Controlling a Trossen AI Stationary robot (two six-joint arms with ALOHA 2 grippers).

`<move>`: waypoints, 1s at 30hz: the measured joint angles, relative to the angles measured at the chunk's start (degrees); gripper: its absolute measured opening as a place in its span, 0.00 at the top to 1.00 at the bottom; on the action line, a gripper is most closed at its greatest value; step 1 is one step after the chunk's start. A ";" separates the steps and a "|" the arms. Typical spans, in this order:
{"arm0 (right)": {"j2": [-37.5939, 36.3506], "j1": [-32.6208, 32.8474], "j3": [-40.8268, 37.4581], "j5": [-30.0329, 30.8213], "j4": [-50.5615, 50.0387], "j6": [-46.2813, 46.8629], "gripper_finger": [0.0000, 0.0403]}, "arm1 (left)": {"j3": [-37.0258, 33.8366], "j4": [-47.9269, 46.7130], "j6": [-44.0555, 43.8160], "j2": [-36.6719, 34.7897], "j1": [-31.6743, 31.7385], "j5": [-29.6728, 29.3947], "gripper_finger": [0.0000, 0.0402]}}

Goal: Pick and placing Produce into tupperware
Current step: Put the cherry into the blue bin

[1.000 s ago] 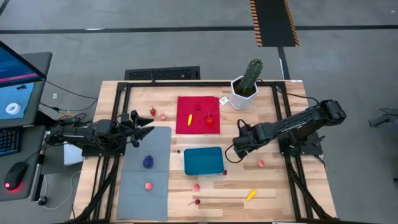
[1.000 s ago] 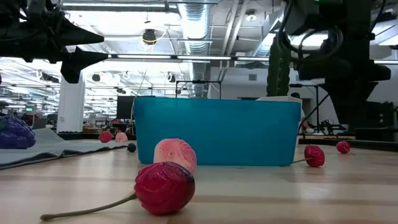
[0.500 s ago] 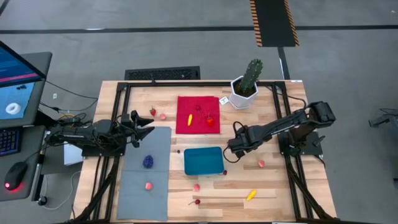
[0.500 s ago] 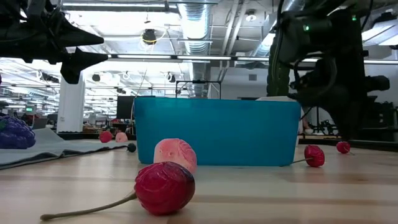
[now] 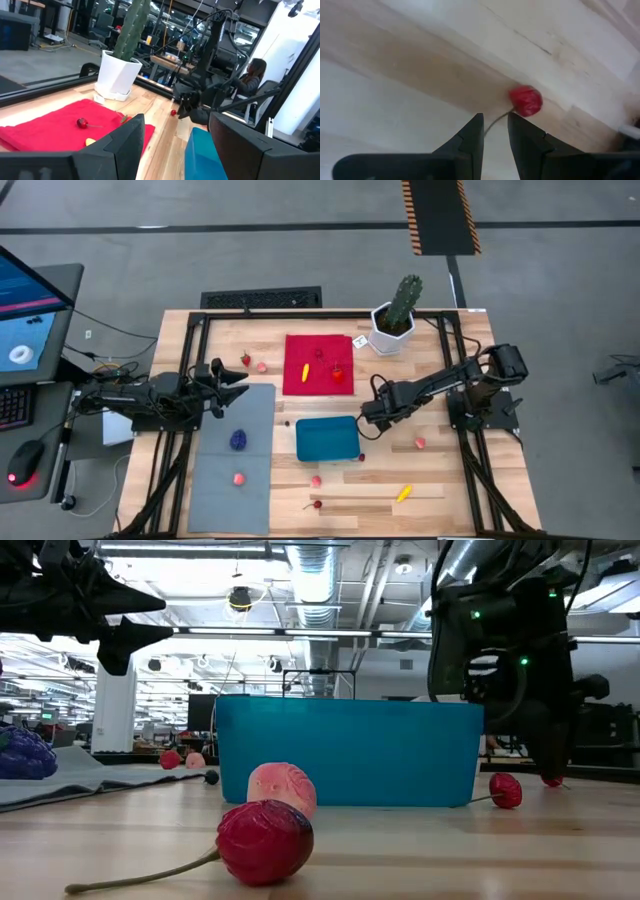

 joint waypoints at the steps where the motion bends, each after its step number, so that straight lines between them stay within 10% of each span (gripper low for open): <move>1: 0.15 -0.30 0.03 -0.01 0.28 -0.35 0.73 | 0.00 -0.06 0.00 0.00 -0.02 0.00 0.47; 30: 0.79 2.12 0.00 -0.82 -2.19 0.99 0.73 | 0.00 -0.44 -0.92 0.00 0.00 0.03 0.46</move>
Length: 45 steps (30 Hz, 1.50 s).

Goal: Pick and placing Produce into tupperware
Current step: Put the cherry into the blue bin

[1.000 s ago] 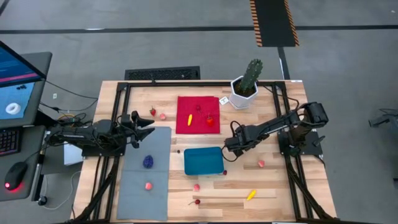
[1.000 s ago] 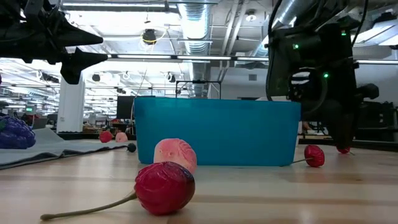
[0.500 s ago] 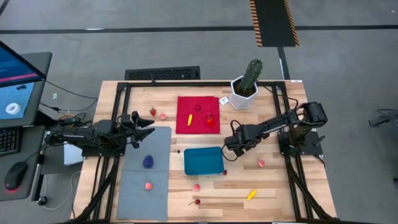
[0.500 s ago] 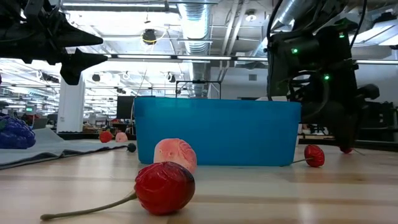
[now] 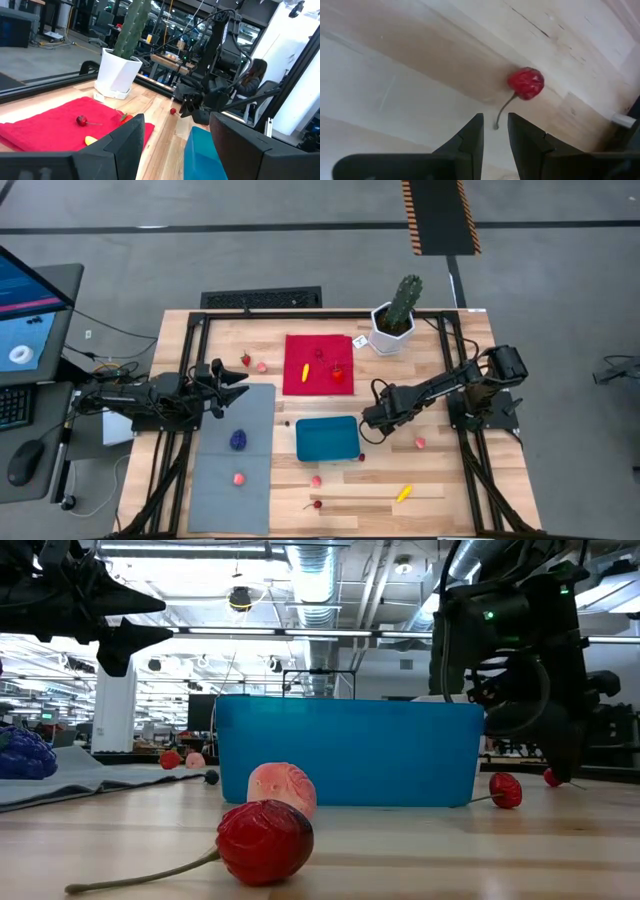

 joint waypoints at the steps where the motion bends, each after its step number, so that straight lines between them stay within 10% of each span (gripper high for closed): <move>1: 0.00 -0.36 0.00 -0.02 0.01 -0.36 0.73 | 0.00 0.00 0.00 0.00 -0.01 -0.01 0.47; 38: -0.48 -5.45 -3.94 -6.35 4.42 -4.11 0.73 | 0.00 -0.28 -0.61 0.00 -0.02 2.15 0.46; 45: -1.94 -5.43 -4.19 -6.26 5.82 -4.29 0.94 | 0.00 -0.23 -0.61 0.00 -0.01 1.38 0.47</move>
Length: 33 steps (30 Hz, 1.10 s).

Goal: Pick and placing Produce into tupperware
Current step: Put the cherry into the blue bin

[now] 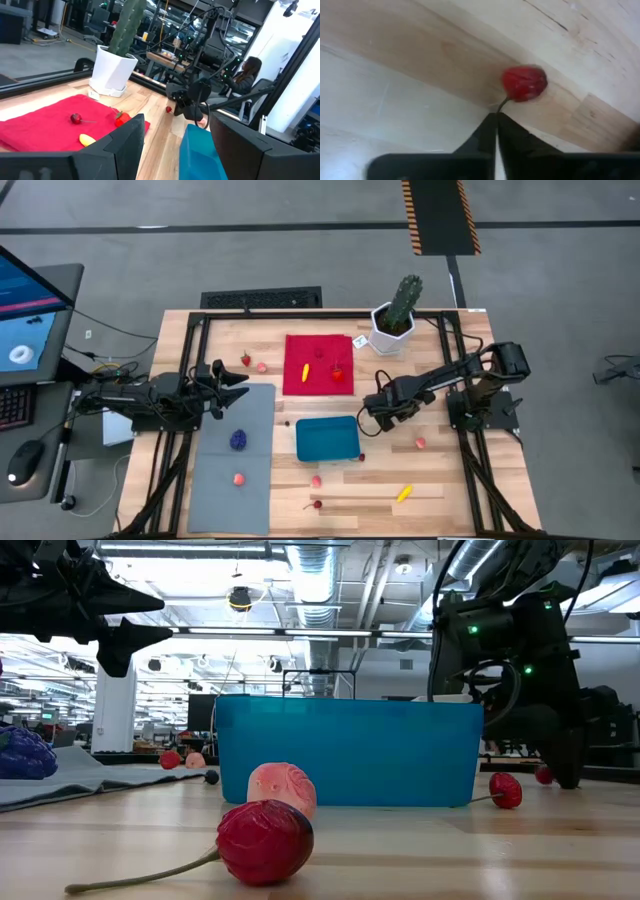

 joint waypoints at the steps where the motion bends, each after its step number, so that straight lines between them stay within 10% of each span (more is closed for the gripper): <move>1: -0.38 0.00 -0.09 0.20 0.10 0.00 0.96 | 0.01 0.00 0.00 0.00 -0.01 0.00 0.46; 15: -10.10 2.21 0.78 8.11 6.22 -3.36 0.97 | 0.00 0.81 0.04 0.01 0.01 -0.26 0.46; 28: -16.40 10.29 1.44 29.76 30.08 -30.01 0.97 | 0.00 1.32 -4.11 0.01 0.01 -2.00 0.46; 33: -14.84 14.61 0.29 27.04 45.22 -41.07 0.97 | 0.00 3.26 0.40 0.00 0.01 -3.40 0.46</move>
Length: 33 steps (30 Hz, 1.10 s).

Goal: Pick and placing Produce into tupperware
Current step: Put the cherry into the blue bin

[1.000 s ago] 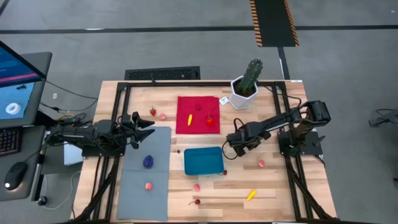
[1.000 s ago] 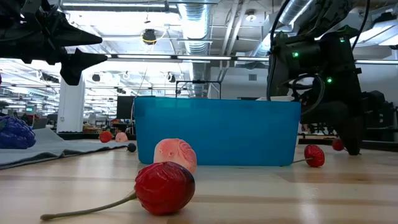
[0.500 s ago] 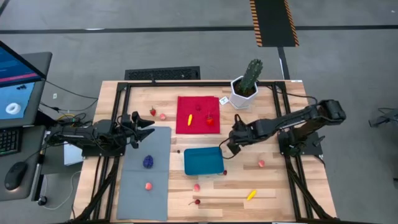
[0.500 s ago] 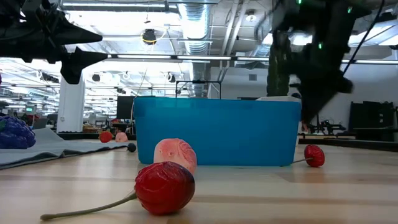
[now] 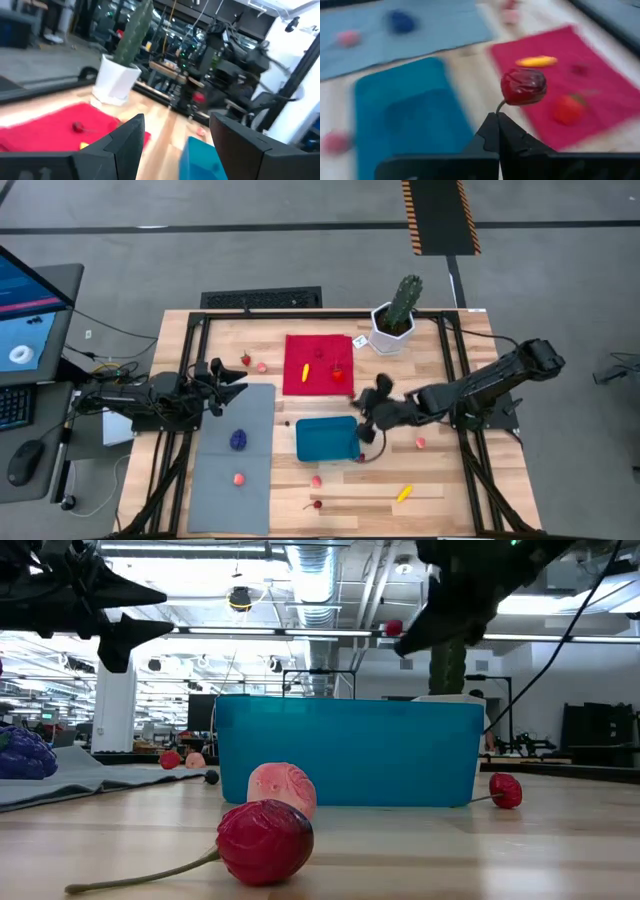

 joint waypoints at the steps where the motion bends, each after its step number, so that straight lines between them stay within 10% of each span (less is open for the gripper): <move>1: 0.11 1.00 -0.24 -1.75 1.50 -2.42 0.97 | 0.00 0.09 0.64 0.00 0.00 -1.48 0.47; 14: 8.65 4.95 -0.07 -14.65 13.95 -9.30 0.97 | 0.00 -0.73 -1.34 0.45 0.00 -4.54 0.46; 33: 23.79 -3.76 21.73 -24.06 -14.81 -11.04 0.97 | 0.00 0.05 1.06 0.87 0.02 -6.43 0.46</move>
